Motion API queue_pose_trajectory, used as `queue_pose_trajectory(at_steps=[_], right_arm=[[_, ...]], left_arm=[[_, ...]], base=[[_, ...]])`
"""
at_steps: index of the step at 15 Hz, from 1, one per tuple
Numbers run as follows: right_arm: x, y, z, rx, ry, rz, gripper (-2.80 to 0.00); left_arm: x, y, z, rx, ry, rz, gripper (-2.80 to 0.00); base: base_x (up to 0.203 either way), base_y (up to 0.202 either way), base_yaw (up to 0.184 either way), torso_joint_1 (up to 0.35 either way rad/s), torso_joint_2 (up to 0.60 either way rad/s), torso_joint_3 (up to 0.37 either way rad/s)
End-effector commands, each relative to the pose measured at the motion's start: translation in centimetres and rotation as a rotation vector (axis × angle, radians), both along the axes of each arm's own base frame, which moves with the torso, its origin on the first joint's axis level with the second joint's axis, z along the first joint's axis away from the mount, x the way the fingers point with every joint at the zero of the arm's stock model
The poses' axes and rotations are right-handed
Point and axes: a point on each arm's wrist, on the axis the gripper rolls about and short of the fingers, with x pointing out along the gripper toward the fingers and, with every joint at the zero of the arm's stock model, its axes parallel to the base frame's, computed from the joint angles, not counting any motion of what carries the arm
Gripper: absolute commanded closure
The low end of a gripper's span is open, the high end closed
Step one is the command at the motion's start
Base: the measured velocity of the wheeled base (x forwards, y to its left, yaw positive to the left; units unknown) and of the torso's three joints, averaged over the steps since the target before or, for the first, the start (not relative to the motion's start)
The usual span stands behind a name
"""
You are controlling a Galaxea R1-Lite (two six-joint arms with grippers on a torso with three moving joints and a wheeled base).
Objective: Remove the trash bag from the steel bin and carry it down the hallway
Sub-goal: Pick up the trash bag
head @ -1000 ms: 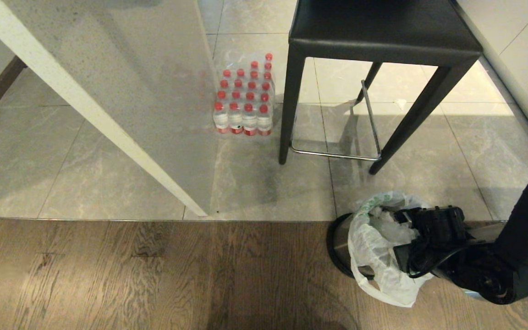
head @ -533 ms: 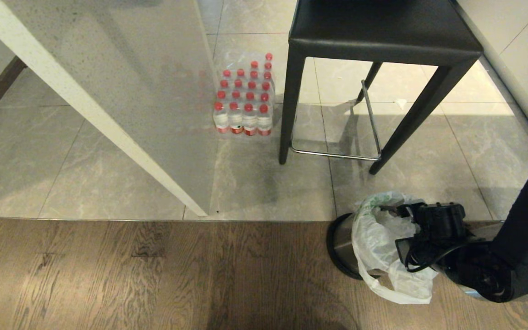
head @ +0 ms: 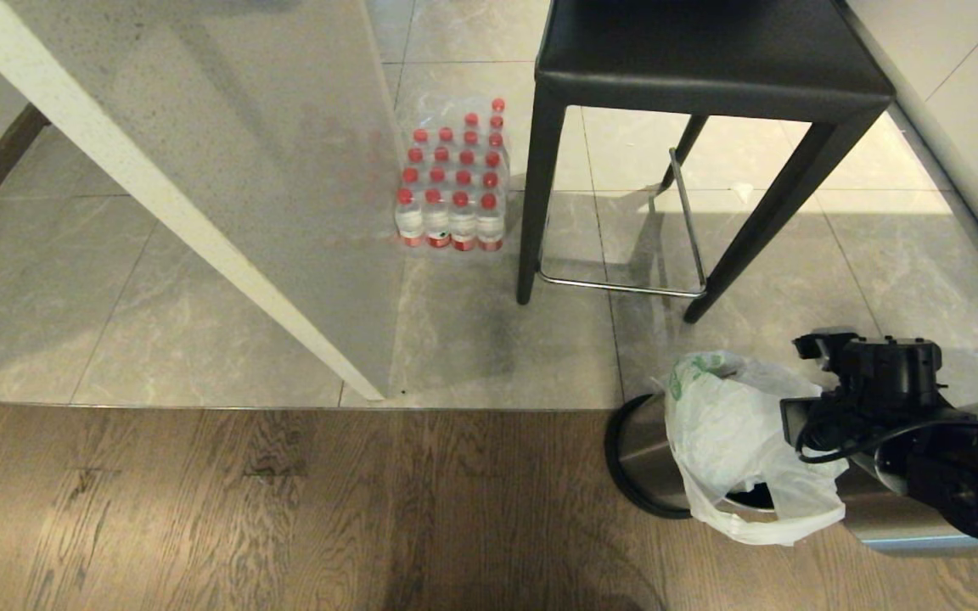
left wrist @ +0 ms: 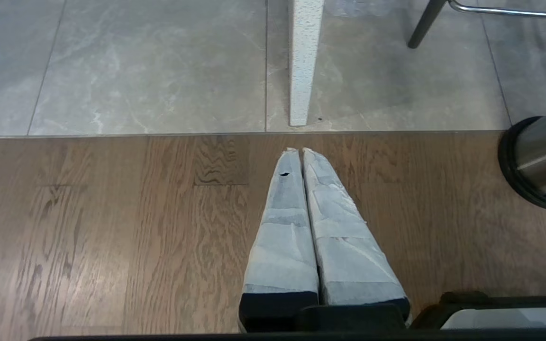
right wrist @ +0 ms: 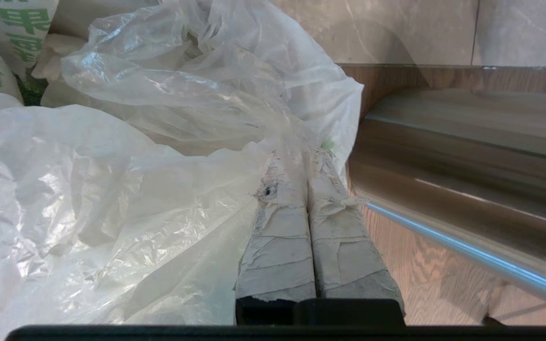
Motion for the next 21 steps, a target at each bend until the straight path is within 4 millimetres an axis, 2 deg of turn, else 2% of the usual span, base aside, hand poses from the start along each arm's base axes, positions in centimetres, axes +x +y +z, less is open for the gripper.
queue_pose_trajectory(at_steps=[1, 4, 7, 10, 11, 14, 17, 21], right_arm=[[-0.1, -0.1, 0.0, 0.002, -0.004, -0.006, 0.00], [0.5, 0.0, -1.6, 0.001, 0.038, -0.008, 0.00], [1.8, -0.2, -2.9, 0.012, 0.045, -0.024, 0.00], [1.8, -0.2, -2.3, 0.013, 0.021, -0.024, 0.00], [1.6, -0.2, -2.2, 0.015, 0.018, -0.026, -2.80], [0.3, -0.3, -0.8, 0.019, -0.010, -0.026, -2.80], [-0.5, -0.8, -0.5, 0.084, -0.032, -0.073, -2.80], [-0.3, -1.0, -2.0, 0.295, -0.045, -0.171, -2.80]], left_arm=[[0.0, 0.0, 0.0, 0.000, 0.000, 0.000, 0.00], [0.0, 0.0, 0.0, 0.000, -0.001, 0.000, 0.00], [0.0, 0.0, 0.0, 0.000, 0.000, 0.000, 0.00], [0.0, 0.0, 0.0, 0.000, -0.001, 0.000, 0.00], [0.0, 0.0, 0.0, 0.000, 0.000, 0.000, 0.00], [0.0, 0.0, 0.0, 0.000, -0.001, 0.000, 0.00], [0.0, 0.0, 0.0, 0.000, 0.000, 0.001, 0.00], [0.0, 0.0, 0.0, 0.000, 0.000, 0.000, 0.00]], base=[[0.000, 0.000, 0.000, 0.000, 0.00, 0.000], [0.000, 0.000, 0.000, 0.000, 0.00, 0.000], [0.000, 0.000, 0.000, 0.000, 0.00, 0.000], [0.000, 0.000, 0.000, 0.000, 0.00, 0.000], [0.000, 0.000, 0.000, 0.000, 0.00, 0.000], [0.000, 0.000, 0.000, 0.000, 0.00, 0.000], [0.000, 0.000, 0.000, 0.000, 0.00, 0.000], [0.000, 0.000, 0.000, 0.000, 0.00, 0.000]])
